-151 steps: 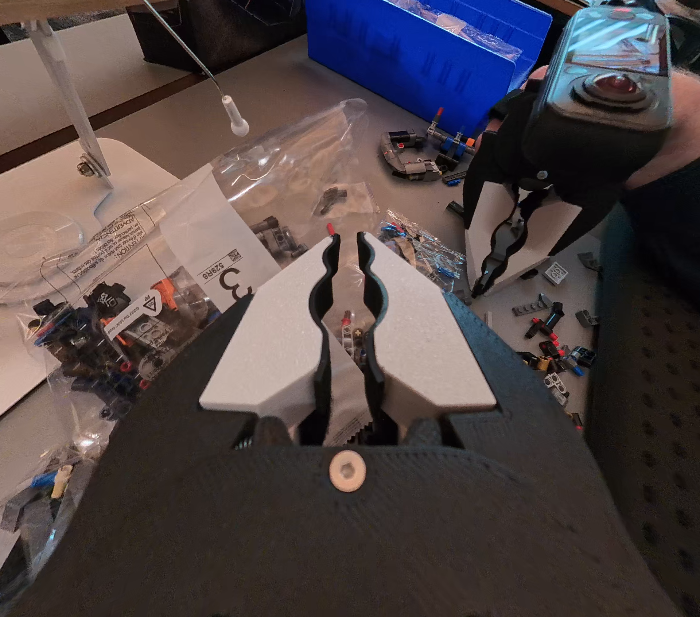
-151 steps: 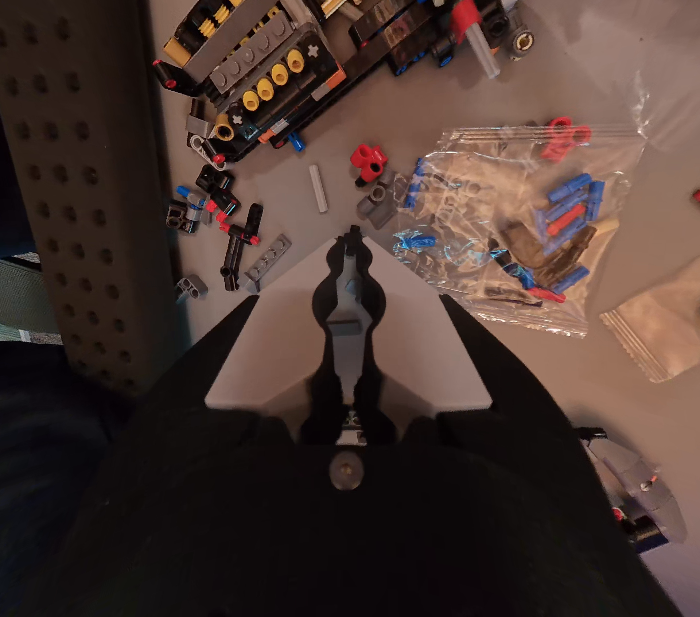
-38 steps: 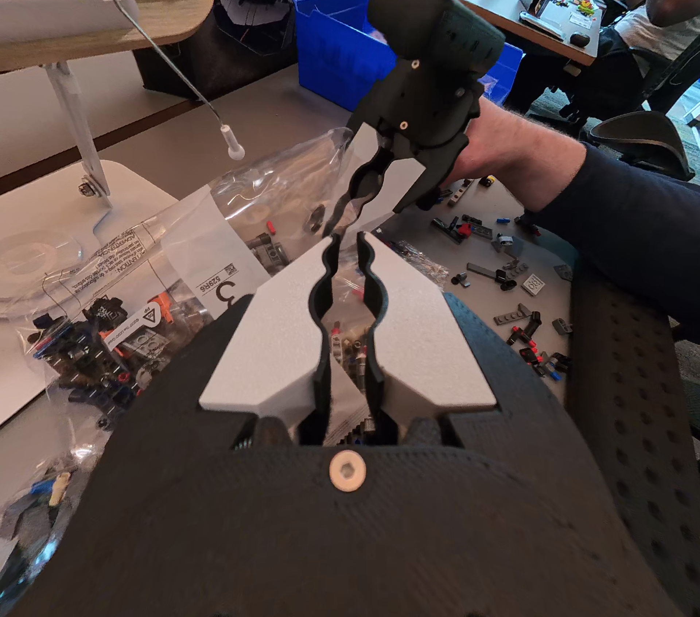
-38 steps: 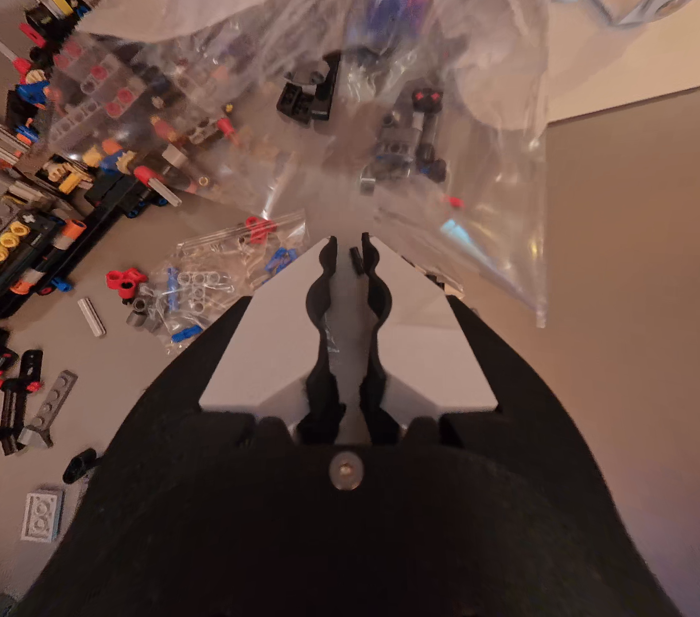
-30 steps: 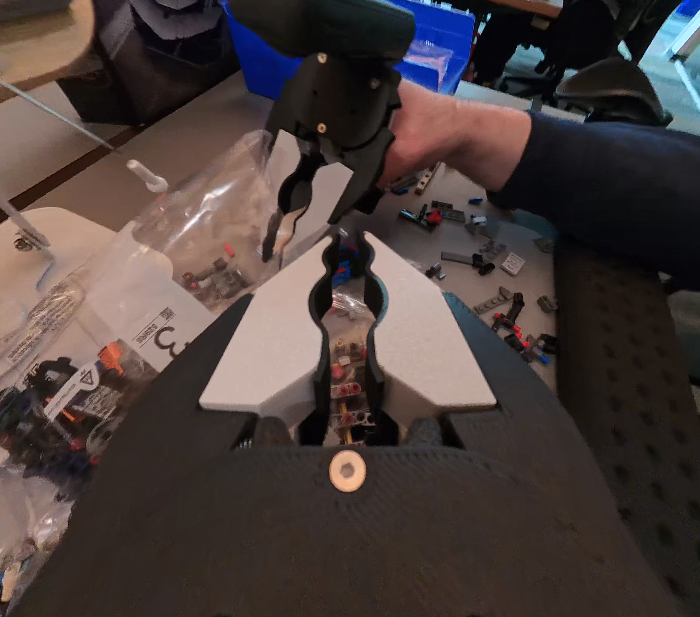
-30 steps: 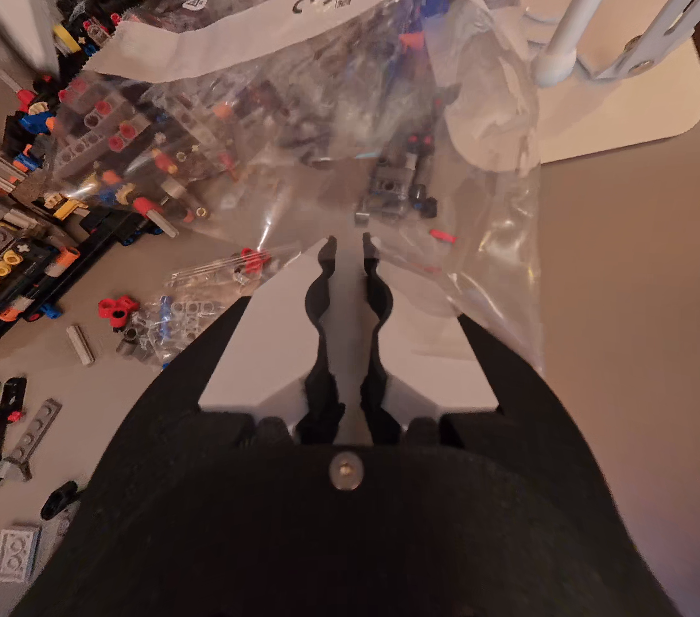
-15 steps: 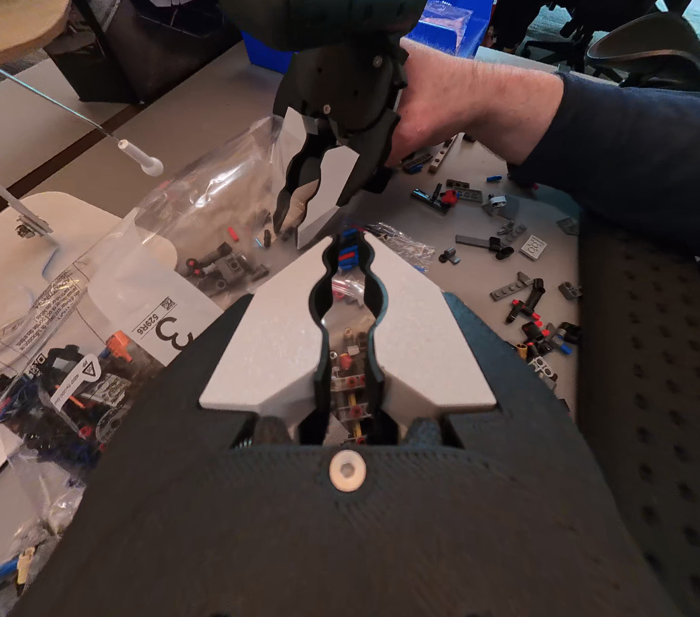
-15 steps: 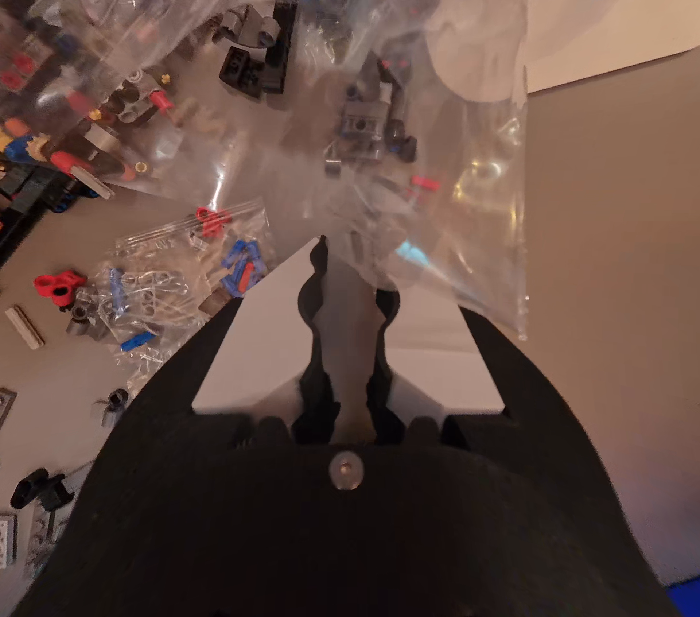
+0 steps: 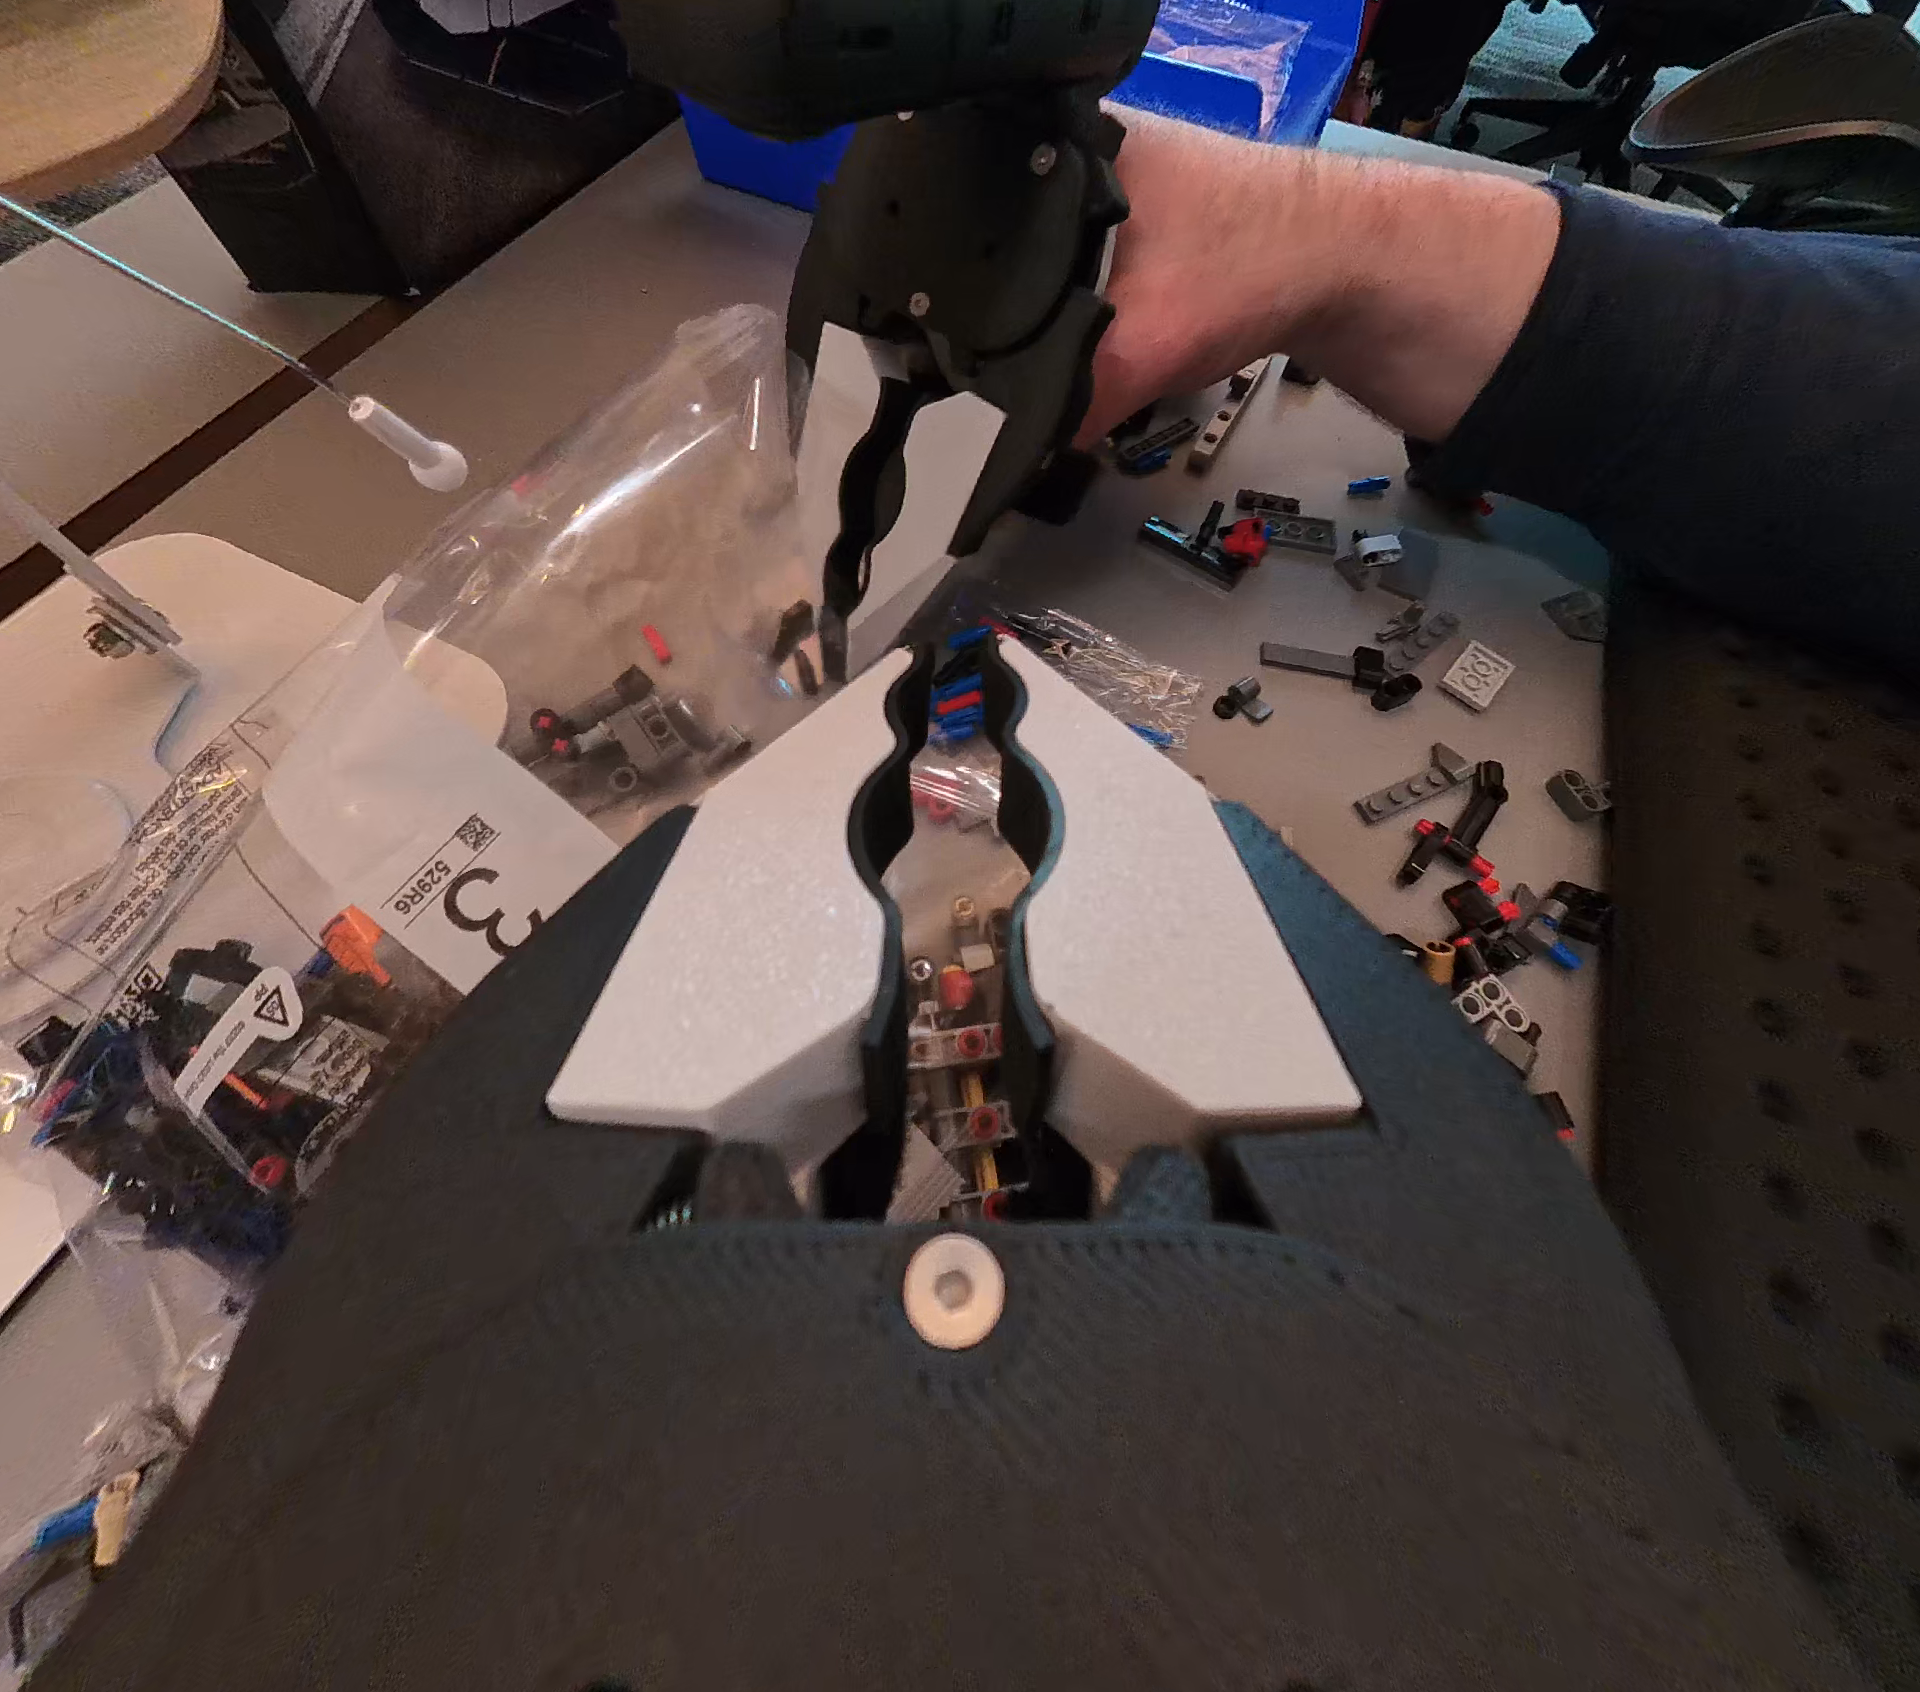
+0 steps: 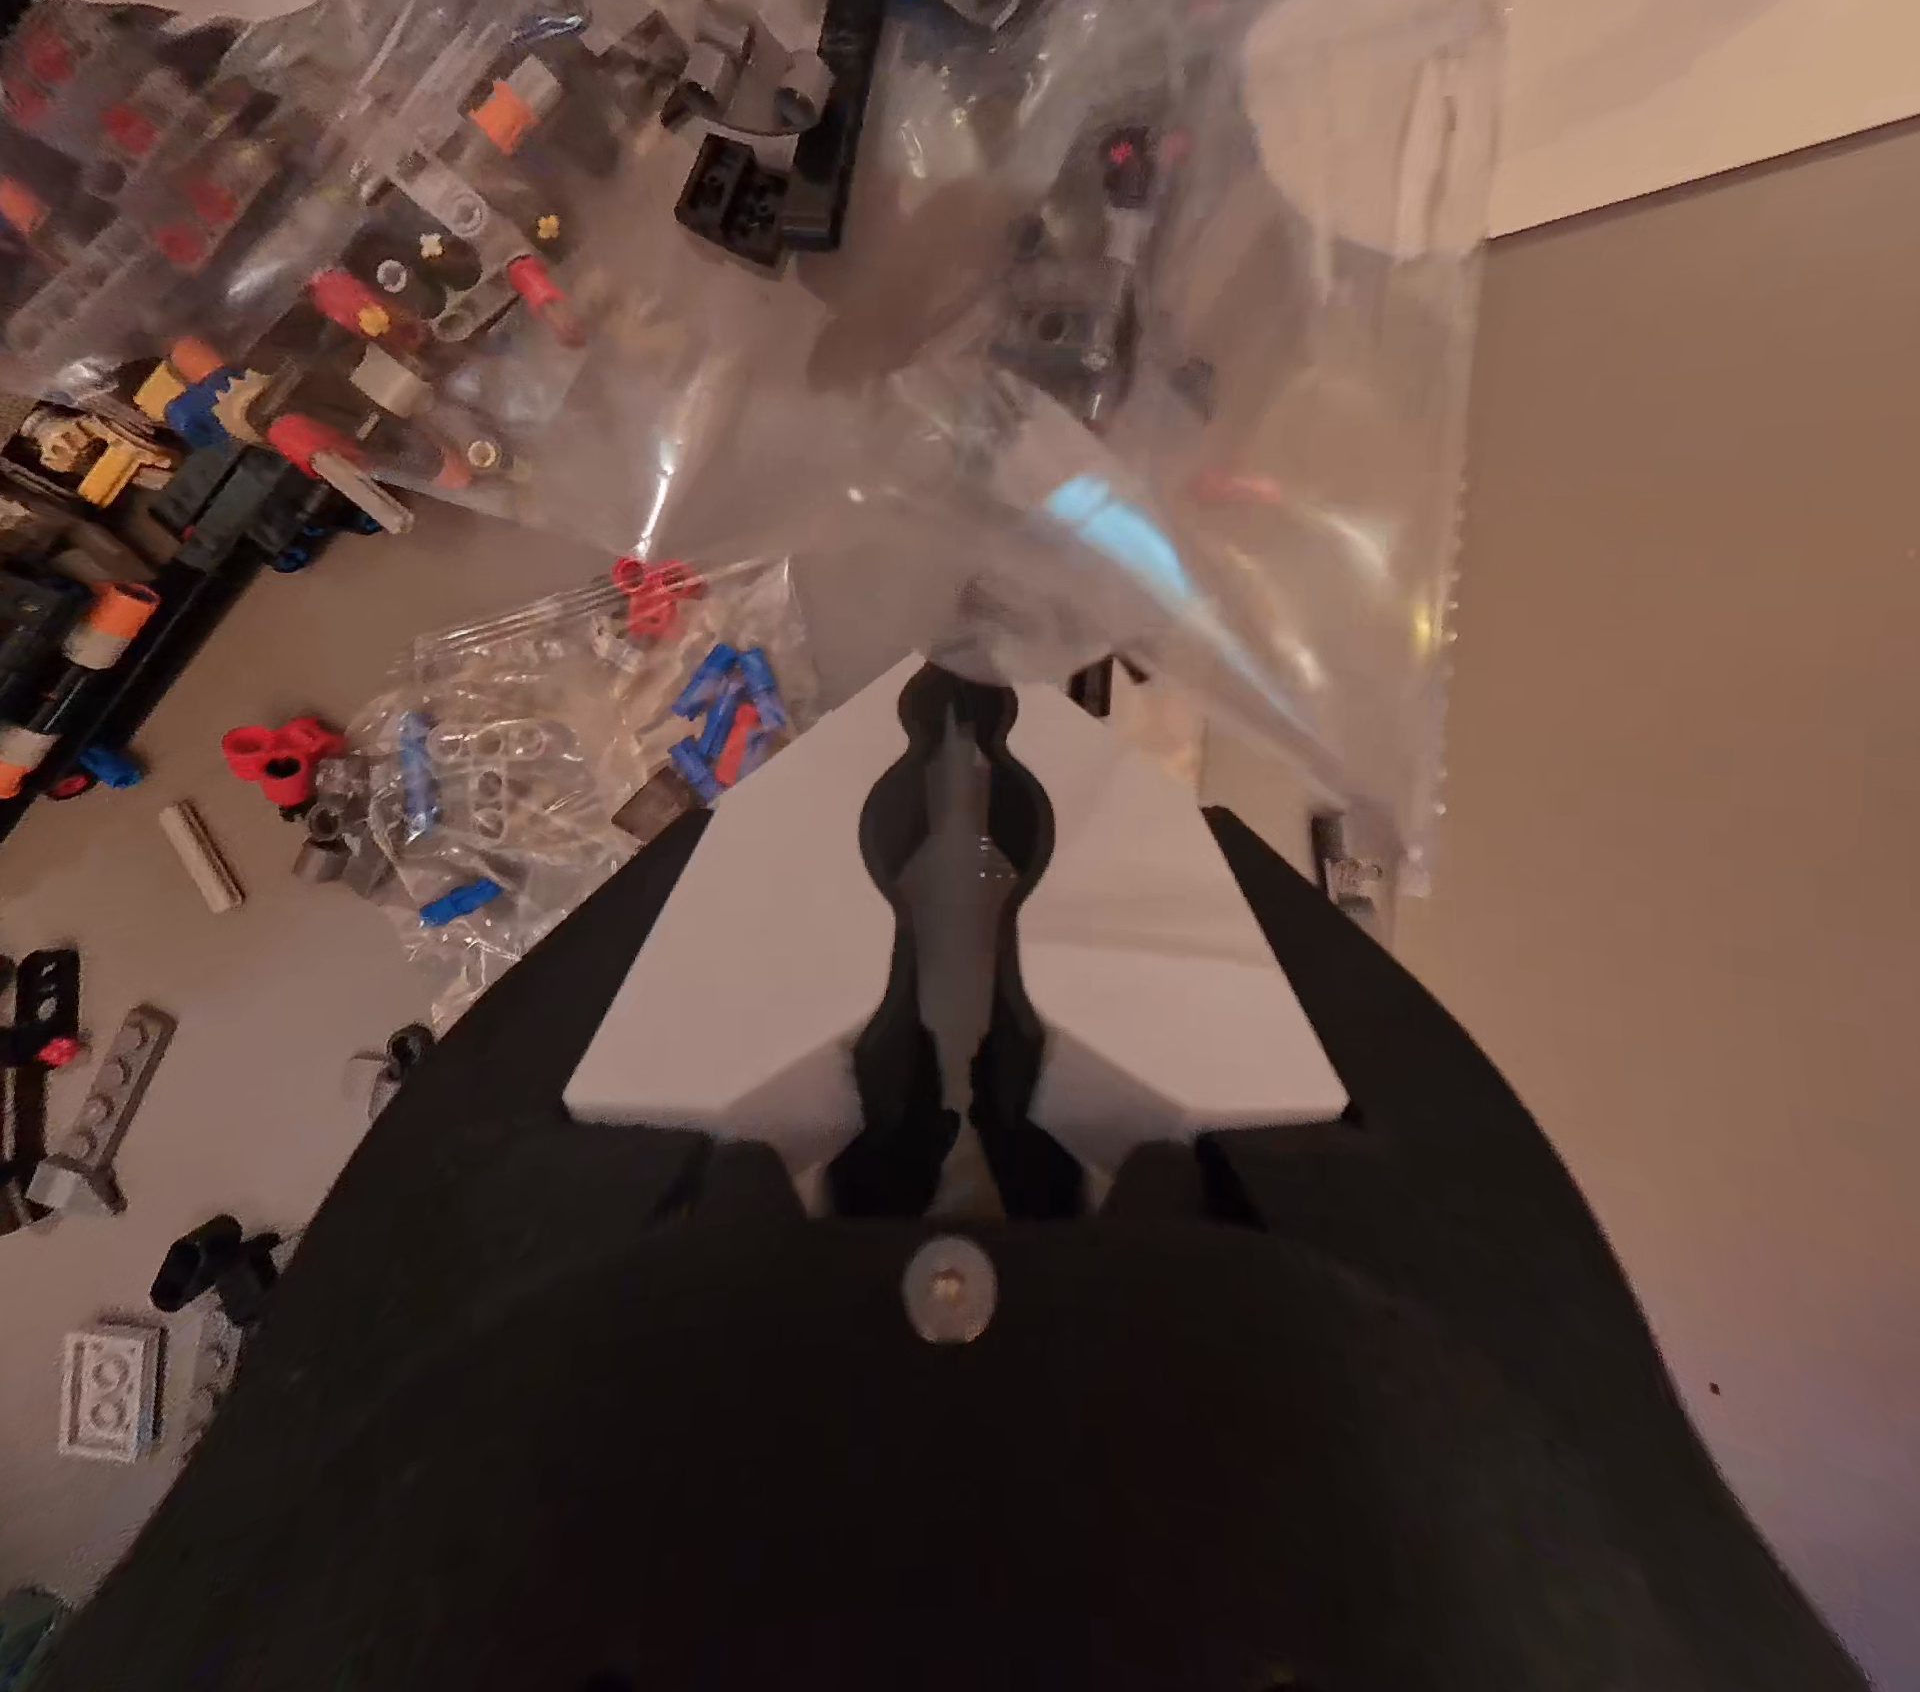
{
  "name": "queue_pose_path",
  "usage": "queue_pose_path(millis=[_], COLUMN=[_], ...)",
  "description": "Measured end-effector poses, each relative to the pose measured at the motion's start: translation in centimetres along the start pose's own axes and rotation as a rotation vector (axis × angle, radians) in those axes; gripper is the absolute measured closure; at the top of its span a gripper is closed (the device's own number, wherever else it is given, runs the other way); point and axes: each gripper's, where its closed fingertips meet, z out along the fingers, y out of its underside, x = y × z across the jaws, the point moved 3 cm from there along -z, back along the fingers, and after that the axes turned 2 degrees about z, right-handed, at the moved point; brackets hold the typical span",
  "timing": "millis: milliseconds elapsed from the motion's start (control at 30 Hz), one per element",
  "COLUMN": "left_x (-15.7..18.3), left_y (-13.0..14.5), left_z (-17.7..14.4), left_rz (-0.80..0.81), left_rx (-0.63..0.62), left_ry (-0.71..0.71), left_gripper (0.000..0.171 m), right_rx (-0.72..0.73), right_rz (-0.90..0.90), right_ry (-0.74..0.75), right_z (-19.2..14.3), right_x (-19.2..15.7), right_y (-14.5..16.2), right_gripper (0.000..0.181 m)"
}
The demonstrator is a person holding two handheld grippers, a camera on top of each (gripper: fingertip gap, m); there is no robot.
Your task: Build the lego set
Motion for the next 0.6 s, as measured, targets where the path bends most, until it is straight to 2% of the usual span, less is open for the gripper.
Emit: queue_pose_path(millis=[267, 433, 533, 600], left_x=[0.0, -0.1, -0.2, -0.2], left_y=[0.0, 0.0, 0.0, 0.0], left_z=[-0.1, -0.1, -0.1, -0.1], left_rz=[0.003, 0.002, 0.000, -0.001], left_rx=[-0.002, -0.002, -0.002, -0.003], left_ry=[-0.005, -0.008, -0.009, -0.010], left_gripper=[0.165, 0.165, 0.165, 0.165], right_rx=[-0.045, 0.042, 0.098, 0.083], right_rz=[-0.017, 0.035, 0.052, 0.064], right_ry=[-0.164, -0.047, 0.045, 0.092], right_z=[-0.5, -1.4, -1.5, -1.0], right_x=[-2.7, -0.7, 0.8, 1.6], right_y=[1.0, -0.3, -1.1, -1.0], right_gripper=[0.178, 0.155, 0.155, 0.151])
